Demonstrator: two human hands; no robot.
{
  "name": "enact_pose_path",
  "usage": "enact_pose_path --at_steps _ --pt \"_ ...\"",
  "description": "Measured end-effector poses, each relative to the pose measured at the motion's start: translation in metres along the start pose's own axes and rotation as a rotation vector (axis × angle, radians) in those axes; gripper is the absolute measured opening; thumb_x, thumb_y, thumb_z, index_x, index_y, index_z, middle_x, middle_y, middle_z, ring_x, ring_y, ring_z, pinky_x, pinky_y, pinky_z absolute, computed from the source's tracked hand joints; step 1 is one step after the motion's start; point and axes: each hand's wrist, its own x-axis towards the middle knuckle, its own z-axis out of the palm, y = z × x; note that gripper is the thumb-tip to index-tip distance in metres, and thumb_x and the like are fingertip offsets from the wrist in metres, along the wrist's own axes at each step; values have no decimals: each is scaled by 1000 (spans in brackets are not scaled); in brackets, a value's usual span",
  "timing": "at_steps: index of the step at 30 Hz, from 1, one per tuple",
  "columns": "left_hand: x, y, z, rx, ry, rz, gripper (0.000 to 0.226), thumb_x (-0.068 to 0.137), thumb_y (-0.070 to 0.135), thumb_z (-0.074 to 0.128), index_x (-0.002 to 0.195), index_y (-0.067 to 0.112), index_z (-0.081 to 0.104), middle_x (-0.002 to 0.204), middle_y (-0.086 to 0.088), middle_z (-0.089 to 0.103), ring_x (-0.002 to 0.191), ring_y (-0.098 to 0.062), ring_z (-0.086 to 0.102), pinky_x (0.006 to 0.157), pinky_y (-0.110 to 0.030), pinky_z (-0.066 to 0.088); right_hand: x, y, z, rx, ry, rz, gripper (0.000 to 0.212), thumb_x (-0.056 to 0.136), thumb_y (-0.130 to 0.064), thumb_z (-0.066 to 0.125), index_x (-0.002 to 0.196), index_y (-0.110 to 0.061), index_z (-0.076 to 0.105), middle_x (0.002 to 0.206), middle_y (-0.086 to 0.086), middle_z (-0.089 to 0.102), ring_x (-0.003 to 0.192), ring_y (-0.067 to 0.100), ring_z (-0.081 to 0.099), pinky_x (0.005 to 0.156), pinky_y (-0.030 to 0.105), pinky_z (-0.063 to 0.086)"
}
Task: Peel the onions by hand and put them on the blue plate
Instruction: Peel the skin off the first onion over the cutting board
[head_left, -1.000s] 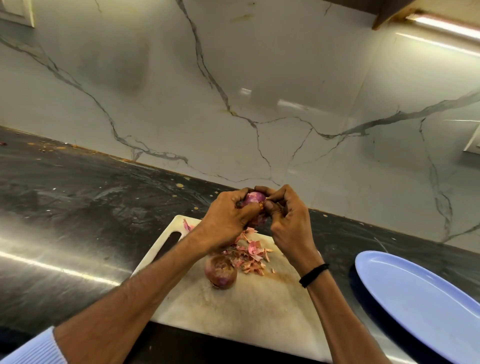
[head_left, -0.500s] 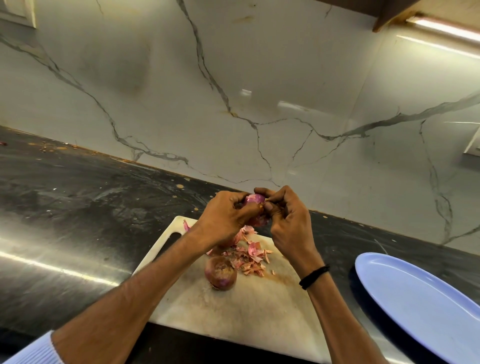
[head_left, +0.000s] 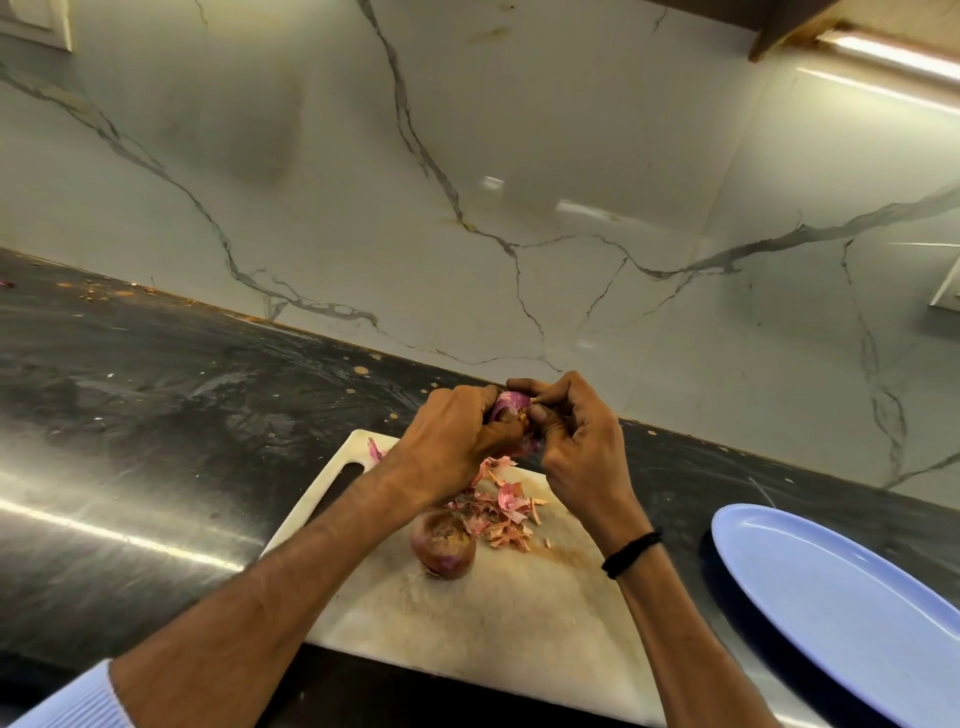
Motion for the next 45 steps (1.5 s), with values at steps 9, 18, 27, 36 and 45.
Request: enact_pose_path --at_steps 9,18,27,36,45 --pt "1 1 -5 -78 -22 9 26 99 28 59 117 12 69 93 2 68 77 -6 60 65 -7 44 1 -1 -3 15 8 5 30 96 10 48 90 -19 53 112 -2 71 108 12 67 80 36 61" --pt "3 -1 -3 -269 -19 -47 24 93 25 65 111 11 74 85 2 72 69 1 65 65 -14 51 1 0 -3 13 -1 9 30 96 9 49 89 -19 52 114 2 70 107 12 67 82 37 61" --pt "-2 5 1 -173 14 -77 10 90 27 71 99 23 69 76 16 63 65 10 59 60 -5 45 1 5 1 -95 -1 -16 15 96 6 53 91 -8 55 110 2 70 106 9 66 79 25 59" --pt "-1 5 5 -86 -28 -107 31 97 32 61 121 13 62 97 -1 65 77 -8 59 63 -13 43 -1 7 2 -115 -22 12 15 96 5 53 91 -9 56 110 -5 68 105 1 64 79 23 58" --pt "0 5 -1 -253 -81 -49 26 98 23 57 120 14 66 106 -4 70 97 -17 66 91 -37 56 4 11 -5 -112 82 41 25 96 5 52 91 -19 54 105 4 71 103 17 67 80 42 61"
